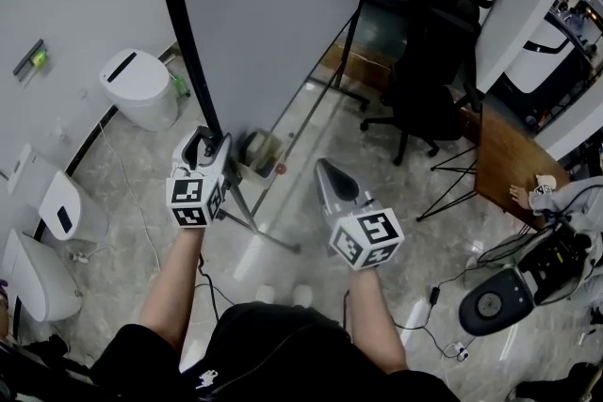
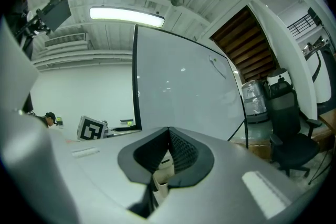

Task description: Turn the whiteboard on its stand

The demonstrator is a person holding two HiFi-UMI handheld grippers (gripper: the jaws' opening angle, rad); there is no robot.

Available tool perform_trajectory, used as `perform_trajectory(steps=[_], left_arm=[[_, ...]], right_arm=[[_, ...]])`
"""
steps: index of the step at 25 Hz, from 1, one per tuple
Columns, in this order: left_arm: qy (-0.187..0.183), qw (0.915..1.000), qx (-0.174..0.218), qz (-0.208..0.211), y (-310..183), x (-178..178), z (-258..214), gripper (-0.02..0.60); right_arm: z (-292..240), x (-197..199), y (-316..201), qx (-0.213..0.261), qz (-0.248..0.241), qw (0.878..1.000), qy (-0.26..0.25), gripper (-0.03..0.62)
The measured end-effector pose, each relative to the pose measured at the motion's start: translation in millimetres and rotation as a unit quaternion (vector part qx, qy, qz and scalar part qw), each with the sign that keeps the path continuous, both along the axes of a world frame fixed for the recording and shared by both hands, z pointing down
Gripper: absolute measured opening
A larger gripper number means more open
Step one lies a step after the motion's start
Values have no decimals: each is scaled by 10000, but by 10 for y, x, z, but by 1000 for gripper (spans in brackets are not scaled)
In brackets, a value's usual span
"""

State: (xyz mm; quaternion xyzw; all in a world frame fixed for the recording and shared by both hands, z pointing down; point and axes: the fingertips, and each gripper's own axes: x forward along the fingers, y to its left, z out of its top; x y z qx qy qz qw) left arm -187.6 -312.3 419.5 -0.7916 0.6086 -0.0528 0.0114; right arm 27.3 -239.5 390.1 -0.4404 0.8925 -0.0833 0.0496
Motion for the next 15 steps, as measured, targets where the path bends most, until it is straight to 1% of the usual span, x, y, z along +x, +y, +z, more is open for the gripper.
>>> perform_trajectory(steps=[7, 10, 12, 13, 15], left_arm=[[2, 9984, 559, -40, 154, 28, -467, 267], [33, 9971, 759, -1, 259, 89, -628, 254], [109, 9959, 896, 46, 349, 129, -727, 221], [142, 9954, 945, 92, 385, 162, -764, 182], [137, 9948, 981, 220, 423, 263, -790, 142]], right_arm=[[-28, -17, -8, 16, -87, 10000, -43, 8], [-30, -19, -2, 21, -81, 10000, -49, 8], [-35, -25, 15, 35, -64, 10000, -45, 8], [-39, -26, 25, 47, -49, 10000, -35, 8], [-48, -10, 44, 74, -5, 10000, -6, 8]])
